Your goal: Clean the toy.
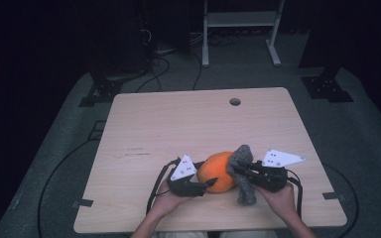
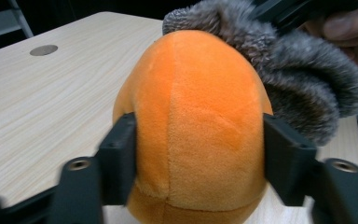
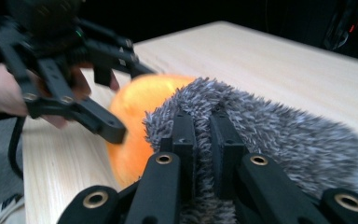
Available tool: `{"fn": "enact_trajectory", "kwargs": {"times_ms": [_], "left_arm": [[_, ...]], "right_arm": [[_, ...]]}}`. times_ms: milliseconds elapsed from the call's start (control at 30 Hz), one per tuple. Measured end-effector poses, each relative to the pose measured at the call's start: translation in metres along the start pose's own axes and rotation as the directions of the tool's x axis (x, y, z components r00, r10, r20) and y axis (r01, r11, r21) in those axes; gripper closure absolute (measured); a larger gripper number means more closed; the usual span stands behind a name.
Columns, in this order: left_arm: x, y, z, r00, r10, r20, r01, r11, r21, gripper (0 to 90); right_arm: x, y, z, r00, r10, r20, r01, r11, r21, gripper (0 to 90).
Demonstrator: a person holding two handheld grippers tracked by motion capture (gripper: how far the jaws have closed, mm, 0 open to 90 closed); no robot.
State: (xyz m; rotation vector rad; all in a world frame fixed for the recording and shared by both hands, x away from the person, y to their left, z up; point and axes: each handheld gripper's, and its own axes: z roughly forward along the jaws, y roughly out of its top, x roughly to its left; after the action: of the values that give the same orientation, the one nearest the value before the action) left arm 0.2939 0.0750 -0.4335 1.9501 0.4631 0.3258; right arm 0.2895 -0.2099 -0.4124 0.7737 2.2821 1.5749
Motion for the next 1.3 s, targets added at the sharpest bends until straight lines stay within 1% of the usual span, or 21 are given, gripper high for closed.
{"fn": "enact_trajectory", "kwargs": {"times_ms": [133, 200, 233, 300, 333, 367, 400, 467, 500, 533, 667, 700, 733, 767, 800, 833, 967, 1033, 1100, 1267, 1300], "left_arm": [[0.000, 0.000, 0.001, 0.9998, -0.019, -0.007, 0.019, 0.9998, -0.011, 28.2], [-0.002, 0.000, 0.002, 0.9998, 0.006, -0.017, -0.006, 0.9999, -0.012, 29.3], [-0.008, 0.002, 0.003, 0.9975, 0.064, -0.030, -0.064, 0.9979, -0.002, 31.1], [-0.016, 0.004, 0.006, 0.9887, 0.142, -0.047, -0.142, 0.9898, 0.009, 32.4], [-0.016, 0.004, 0.006, 0.9887, 0.142, -0.047, -0.142, 0.9898, 0.009, 33.5], [-0.020, 0.005, 0.007, 0.9809, 0.185, -0.059, -0.184, 0.9826, 0.023, 34.2], [-0.023, 0.005, 0.008, 0.9785, 0.199, -0.055, -0.197, 0.9799, 0.029, 34.7], [-0.023, 0.004, 0.008, 0.9803, 0.192, -0.048, -0.190, 0.9813, 0.027, 34.7], [-0.020, 0.003, 0.006, 0.9835, 0.177, -0.034, -0.177, 0.9840, 0.020, 34.3], [-0.020, 0.003, 0.006, 0.9835, 0.177, -0.034, -0.177, 0.9840, 0.020, 33.0], [-0.020, 0.004, 0.007, 0.9853, 0.168, -0.031, -0.168, 0.9857, 0.014, 30.5], [-0.024, 0.005, 0.008, 0.9798, 0.196, -0.036, -0.196, 0.9805, 0.015, 30.8], [-0.024, 0.005, 0.008, 0.9798, 0.196, -0.036, -0.196, 0.9805, 0.015, 31.2], [-0.028, 0.006, 0.009, 0.9704, 0.238, -0.042, -0.237, 0.9712, 0.024, 31.7], [-0.028, 0.006, 0.009, 0.9704, 0.238, -0.042, -0.237, 0.9712, 0.024, 32.7], [-0.030, 0.005, 0.009, 0.9609, 0.270, -0.059, -0.268, 0.9622, 0.050, 33.9], [-0.028, 0.003, 0.007, 0.9666, 0.250, -0.057, -0.247, 0.9676, 0.052, 36.0], [-0.026, 0.001, 0.008, 0.9723, 0.228, -0.050, -0.227, 0.9732, 0.039, 36.6], [-0.028, 0.003, 0.009, 0.9725, 0.227, -0.052, -0.225, 0.9736, 0.036, 36.6], [-0.031, 0.006, 0.013, 0.9737, 0.218, -0.066, -0.217, 0.9759, 0.022, 34.9], [-0.034, 0.007, 0.014, 0.9651, 0.252, -0.070, -0.251, 0.9675, 0.032, 34.1]], "right_arm": [[-0.010, -0.003, -0.002, 0.9977, 0.048, 0.048, -0.050, 0.998, 0.040, 81.4], [-0.010, -0.001, -0.008, 0.9968, 0.064, 0.048, -0.065, 0.998, 0.014, 81.4], [-0.003, 0.004, -0.013, 0.9965, 0.082, -0.018, -0.083, 0.996, -0.043, 81.4], [0.011, 0.014, -0.011, 0.9993, 0.009, -0.036, -0.010, 0.999, -0.050, 81.4], [0.011, 0.014, -0.011, 0.9993, 0.009, -0.036, -0.010, 0.999, -0.050, 81.4], [0.023, 0.021, -0.004, 0.9978, -0.053, -0.040, 0.052, 0.998, -0.018, 81.5], [0.026, 0.022, 0.000, 0.9966, -0.078, -0.025, 0.078, 0.997, 0.006, 81.5], [0.025, 0.020, 0.003, 0.9967, -0.077, -0.025, 0.077, 0.997, 0.020, 81.5], [0.016, 0.016, 0.002, 0.9991, -0.022, -0.036, 0.023, 1.000, 0.020, 81.7], [0.016, 0.016, 0.002, 0.9991, -0.022, -0.036, 0.023, 1.000, 0.020, 81.7], [0.006, 0.015, -0.009, 0.9996, 0.023, 0.016, -0.023, 1.000, 0.002, 81.7], [0.016, 0.019, -0.010, 0.9997, -0.010, -0.025, 0.009, 1.000, -0.013, 81.6], [0.016, 0.019, -0.010, 0.9997, -0.010, -0.025, 0.009, 1.000, -0.013, 81.6], [0.028, 0.023, -0.002, 0.9952, -0.068, -0.071, 0.068, 0.998, 0.004, 81.6], [0.028, 0.023, -0.002, 0.9952, -0.068, -0.071, 0.068, 0.998, 0.004, 81.6], [0.036, 0.024, 0.007, 0.9908, -0.106, -0.085, 0.109, 0.993, 0.038, 81.6], [0.025, 0.022, 0.008, 0.9964, -0.052, -0.067, 0.055, 0.998, 0.041, 81.8], [0.009, 0.018, 0.001, 0.9993, -0.038, 0.008, 0.037, 0.998, 0.046, 81.8], [0.002, 0.014, -0.003, 0.9998, -0.010, 0.019, 0.009, 0.999, 0.042, 81.8], [0.018, 0.020, -0.004, 0.9984, -0.049, -0.029, 0.050, 0.999, 0.011, 81.7], [0.032, 0.024, 0.002, 0.9929, -0.101, -0.063, 0.102, 0.995, 0.016, 81.6]]}}
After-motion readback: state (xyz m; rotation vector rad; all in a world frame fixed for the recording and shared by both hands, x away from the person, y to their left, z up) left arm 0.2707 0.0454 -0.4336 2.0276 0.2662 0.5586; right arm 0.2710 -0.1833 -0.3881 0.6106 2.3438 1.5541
